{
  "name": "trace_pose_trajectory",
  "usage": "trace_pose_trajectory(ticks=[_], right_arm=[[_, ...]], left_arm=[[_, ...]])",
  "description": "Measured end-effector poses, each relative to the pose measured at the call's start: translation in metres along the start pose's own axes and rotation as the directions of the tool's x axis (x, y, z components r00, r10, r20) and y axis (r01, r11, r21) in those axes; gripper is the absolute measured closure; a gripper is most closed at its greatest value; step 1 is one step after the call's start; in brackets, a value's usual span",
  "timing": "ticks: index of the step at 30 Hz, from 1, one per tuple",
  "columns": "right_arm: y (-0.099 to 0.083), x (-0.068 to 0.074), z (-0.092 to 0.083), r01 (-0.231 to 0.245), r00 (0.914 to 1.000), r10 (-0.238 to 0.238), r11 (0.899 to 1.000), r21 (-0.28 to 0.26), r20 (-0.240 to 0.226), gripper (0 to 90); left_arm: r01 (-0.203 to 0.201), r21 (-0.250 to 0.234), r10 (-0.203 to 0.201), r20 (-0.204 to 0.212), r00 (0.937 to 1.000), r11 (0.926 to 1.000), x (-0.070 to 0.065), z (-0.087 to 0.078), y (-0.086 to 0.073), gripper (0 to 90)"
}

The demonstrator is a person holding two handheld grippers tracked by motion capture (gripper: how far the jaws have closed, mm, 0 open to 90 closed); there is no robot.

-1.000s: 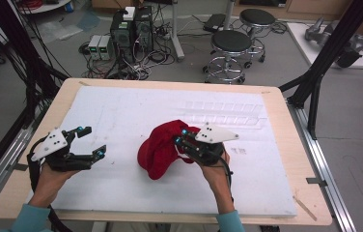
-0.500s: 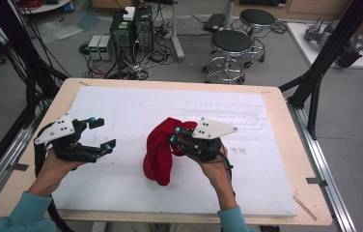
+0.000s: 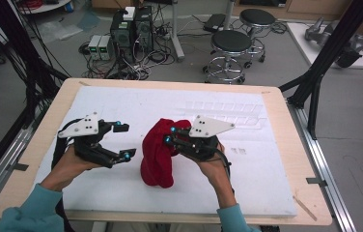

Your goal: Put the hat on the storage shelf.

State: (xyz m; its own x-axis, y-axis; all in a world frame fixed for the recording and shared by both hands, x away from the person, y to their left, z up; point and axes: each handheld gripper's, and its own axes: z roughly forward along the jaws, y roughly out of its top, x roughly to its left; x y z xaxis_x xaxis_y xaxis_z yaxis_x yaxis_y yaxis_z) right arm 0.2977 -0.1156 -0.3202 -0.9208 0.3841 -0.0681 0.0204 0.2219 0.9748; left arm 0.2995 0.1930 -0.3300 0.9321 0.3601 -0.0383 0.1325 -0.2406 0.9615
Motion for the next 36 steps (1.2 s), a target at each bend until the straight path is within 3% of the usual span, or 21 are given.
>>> trace_pose_trajectory(ticks=[7,9,11,22,28,36], right_arm=[[0.009,0.004,0.003,0.022,0.9991,-0.023,1.0,-0.003,-0.035,87.1],[0.013,0.006,0.005,0.036,0.9985,-0.036,0.999,0.004,-0.043,87.1],[0.014,0.007,0.006,0.045,0.9977,-0.045,0.999,0.004,-0.052,87.1],[0.02,0.01,0.014,0.057,0.9953,-0.057,0.998,-0.005,-0.078,87.1],[0.021,0.012,0.017,0.064,0.9947,-0.064,0.998,0.001,-0.08,87.1],[0.021,0.012,0.019,0.067,0.995,-0.066,0.998,0.015,-0.075,87.0]], left_arm=[[0.009,0.002,-0.009,0.048,0.9988,1.0,-0.003,0.013,0.001,15.7],[0.014,-0.007,-0.014,0.089,0.9959,0.9999,-0.004,0.015,0.002,15.7],[0.012,-0.001,-0.012,0.102,0.9947,0.9999,-0.006,0.017,0.002,15.7],[0.012,0.033,-0.016,0.12,0.9926,0.9994,-0.008,0.027,0.001,16.5],[-0.007,0.062,-0.002,0.147,0.9891,0.9981,-0.01,0.029,0.001,36.3],[0.021,0.09,-0.032,0.129,0.9911,0.9958,-0.009,0.026,0.0,58.7]])
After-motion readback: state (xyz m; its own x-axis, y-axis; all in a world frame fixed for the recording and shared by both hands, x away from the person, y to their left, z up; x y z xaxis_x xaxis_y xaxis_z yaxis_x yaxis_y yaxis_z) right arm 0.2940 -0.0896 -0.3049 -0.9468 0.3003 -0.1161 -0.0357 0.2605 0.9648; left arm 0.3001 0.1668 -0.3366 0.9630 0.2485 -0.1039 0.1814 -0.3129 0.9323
